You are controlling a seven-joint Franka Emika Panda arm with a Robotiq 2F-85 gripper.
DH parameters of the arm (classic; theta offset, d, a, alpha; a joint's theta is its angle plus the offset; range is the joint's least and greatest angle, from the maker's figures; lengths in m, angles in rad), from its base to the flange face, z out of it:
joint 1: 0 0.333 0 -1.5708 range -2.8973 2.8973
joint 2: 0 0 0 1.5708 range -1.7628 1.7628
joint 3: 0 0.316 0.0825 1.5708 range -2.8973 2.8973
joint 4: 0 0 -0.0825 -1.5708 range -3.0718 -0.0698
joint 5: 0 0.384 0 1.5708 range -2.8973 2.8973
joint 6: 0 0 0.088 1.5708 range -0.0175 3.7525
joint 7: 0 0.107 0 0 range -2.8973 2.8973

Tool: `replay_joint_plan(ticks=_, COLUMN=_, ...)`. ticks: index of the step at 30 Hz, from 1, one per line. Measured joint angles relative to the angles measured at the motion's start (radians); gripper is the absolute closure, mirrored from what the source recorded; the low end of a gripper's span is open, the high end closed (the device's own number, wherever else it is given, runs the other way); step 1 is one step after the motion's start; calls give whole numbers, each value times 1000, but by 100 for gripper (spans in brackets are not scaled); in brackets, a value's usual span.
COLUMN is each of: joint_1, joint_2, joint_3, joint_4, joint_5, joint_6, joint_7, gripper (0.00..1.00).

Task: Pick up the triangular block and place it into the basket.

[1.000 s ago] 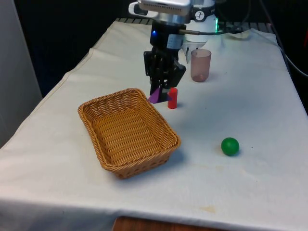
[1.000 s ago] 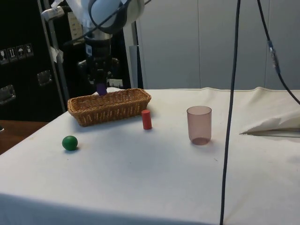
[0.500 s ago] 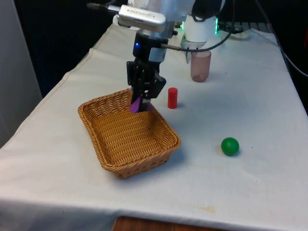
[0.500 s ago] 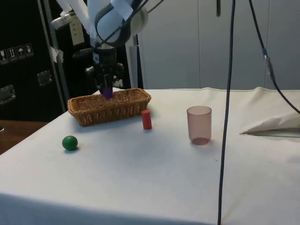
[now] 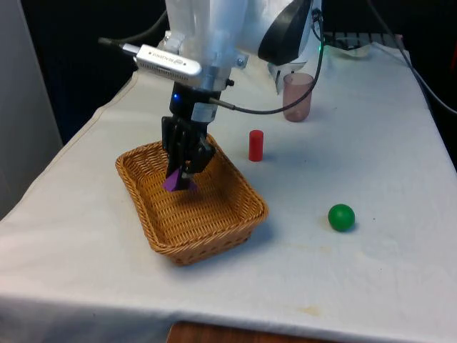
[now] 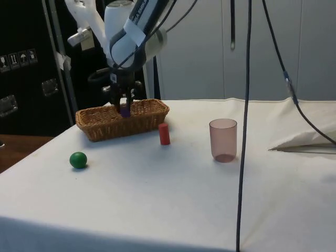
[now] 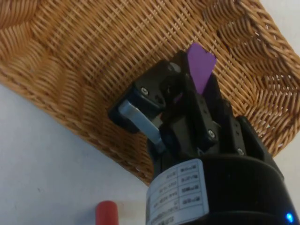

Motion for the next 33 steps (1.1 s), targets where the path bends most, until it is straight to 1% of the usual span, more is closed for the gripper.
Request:
replay_joint_plan(ticks=2, joint_1=-1, joint_2=7, joint_3=0, joint_4=6, joint_5=13, joint_6=1, joint_7=-7, gripper=67)
replay_joint_plan(ticks=5, joint_1=0, joint_2=7, joint_3=0, joint_4=6, joint_5=15, joint_6=1, joint_7=-8, gripper=67)
replay_joint_plan(ticks=7, joint_1=0, joint_2=6, joint_3=0, joint_4=6, joint_5=15, joint_6=1, joint_7=-8, gripper=63)
replay_joint_plan(ticks=8, joint_1=1, joint_2=6, joint_3=0, joint_4=6, joint_5=15, joint_6=2, joint_7=-8, gripper=59)
replay_joint_plan(ticks=9, joint_1=1, joint_2=6, joint_3=0, joint_4=6, joint_5=15, joint_6=2, joint_7=-8, gripper=53)
replay_joint_plan(ticks=10, joint_1=1, joint_2=6, joint_3=0, joint_4=6, joint_5=15, joint_6=2, joint_7=-8, gripper=44)
replay_joint_plan(ticks=11, joint_1=1, joint_2=6, joint_3=0, joint_4=6, joint_5=15, joint_6=2, joint_7=-8, gripper=39)
replay_joint_plan(ticks=12, joint_1=1, joint_2=6, joint_3=0, joint_4=6, joint_5=15, joint_6=2, joint_7=-8, gripper=39)
replay_joint_plan(ticks=18, joint_1=4, joint_2=6, joint_3=-2, joint_4=6, joint_5=15, joint_6=2, joint_7=-8, gripper=12)
replay_joint_plan(ticks=19, joint_1=4, joint_2=6, joint_3=-3, joint_4=6, joint_5=15, joint_6=2, joint_7=-7, gripper=3)
replay_joint_plan(ticks=20, joint_1=5, joint_2=6, joint_3=-4, joint_4=6, joint_5=15, joint_6=2, joint_7=-7, gripper=0)
replay_joint_plan(ticks=26, joint_1=6, joint_2=6, joint_3=-6, joint_4=6, joint_5=15, joint_6=2, joint_7=-7, gripper=0)
replay_joint_plan(ticks=33, joint_1=6, joint_2=6, joint_3=-16, joint_4=3, joint_5=15, joint_6=2, joint_7=-7, gripper=0)
